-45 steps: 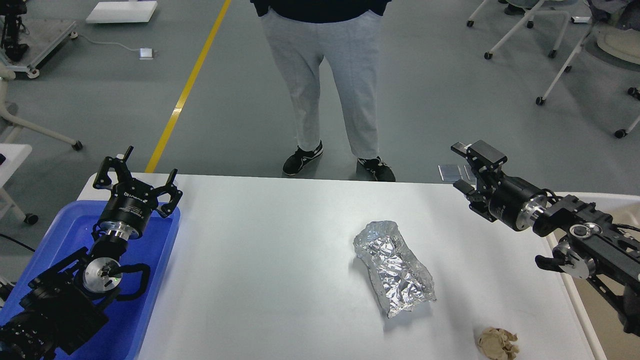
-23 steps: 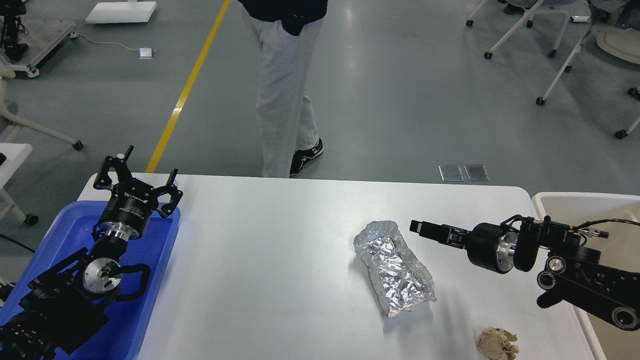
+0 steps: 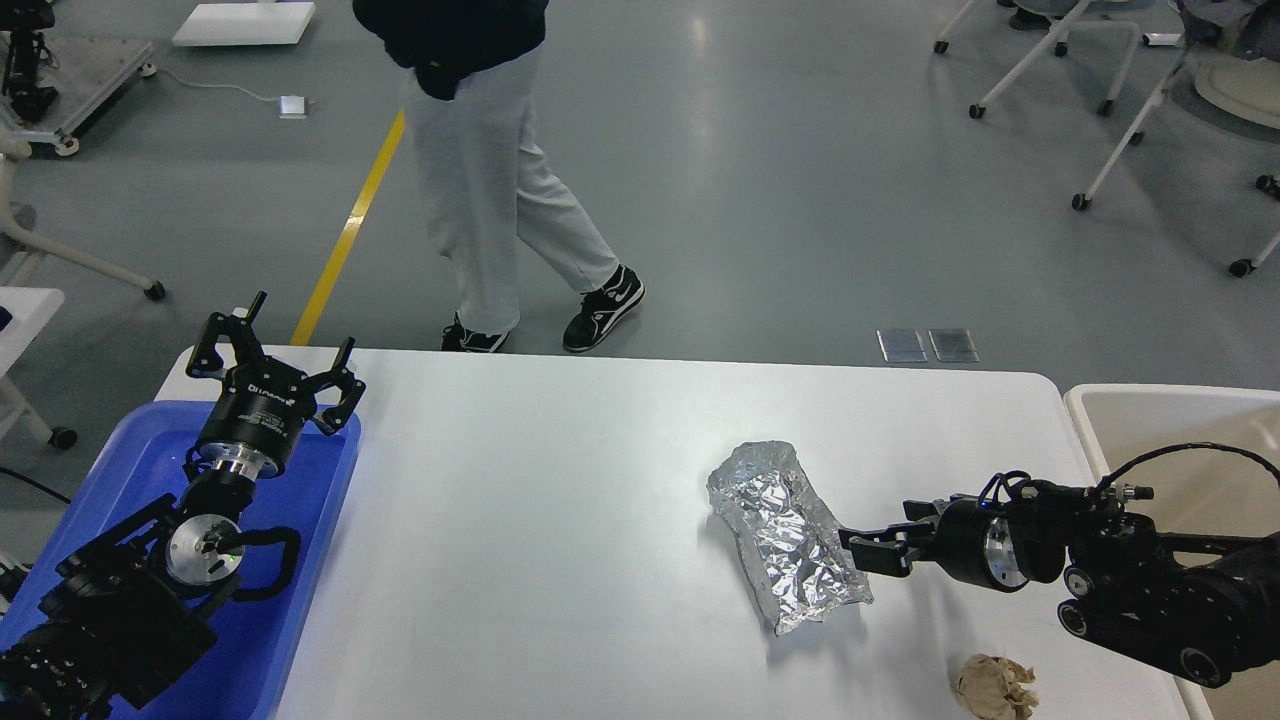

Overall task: Tidy desktop
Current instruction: 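Reach the right gripper toward the silver foil wrapper, then close the right gripper on the silver foil wrapper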

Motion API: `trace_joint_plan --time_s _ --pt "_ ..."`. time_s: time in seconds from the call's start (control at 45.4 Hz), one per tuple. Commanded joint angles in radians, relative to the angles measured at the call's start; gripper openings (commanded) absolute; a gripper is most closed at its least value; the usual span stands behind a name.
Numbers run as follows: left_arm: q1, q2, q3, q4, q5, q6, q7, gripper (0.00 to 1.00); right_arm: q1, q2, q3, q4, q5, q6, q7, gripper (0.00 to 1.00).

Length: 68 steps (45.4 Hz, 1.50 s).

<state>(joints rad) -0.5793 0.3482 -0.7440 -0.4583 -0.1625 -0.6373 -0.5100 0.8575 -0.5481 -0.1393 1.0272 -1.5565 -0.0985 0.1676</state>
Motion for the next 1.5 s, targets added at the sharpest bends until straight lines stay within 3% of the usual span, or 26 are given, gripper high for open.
trace_joint_plan --time_s 0.0,0.308,0.617,0.749,0.925,1.013,1.299,1.475 --pt "-0.001 0.001 0.0 0.0 0.0 -0.001 -0.001 1.0 -0.006 0.072 -0.06 -0.061 -0.017 -0.038 0.006 0.99" --pt "0.001 0.0 0.0 0.0 0.0 -0.001 -0.001 1.0 -0.018 0.105 -0.059 -0.078 -0.014 -0.058 0.007 0.99" --pt "-0.001 0.0 0.0 0.0 0.0 -0.001 0.001 1.0 -0.025 0.122 -0.074 -0.127 -0.014 -0.059 0.013 0.84" --pt "0.001 0.0 0.0 0.0 0.0 -0.001 -0.001 1.0 -0.035 0.122 -0.077 -0.154 -0.016 -0.076 0.024 0.65" --pt "-0.001 0.0 0.0 0.0 0.0 -0.001 -0.001 1.0 -0.052 0.123 -0.105 -0.193 -0.016 -0.2 0.046 0.23" --pt "-0.001 0.0 0.0 0.0 0.0 -0.001 -0.001 1.0 -0.044 0.123 -0.135 -0.191 -0.014 -0.211 0.058 0.0" --pt "0.001 0.0 0.0 0.0 0.0 -0.002 -0.001 1.0 -0.052 0.122 -0.163 -0.187 -0.014 -0.207 0.112 0.0" --pt "-0.001 0.0 0.0 0.0 0.0 -0.002 0.001 1.0 -0.038 0.122 -0.177 -0.187 -0.008 -0.207 0.118 0.0"
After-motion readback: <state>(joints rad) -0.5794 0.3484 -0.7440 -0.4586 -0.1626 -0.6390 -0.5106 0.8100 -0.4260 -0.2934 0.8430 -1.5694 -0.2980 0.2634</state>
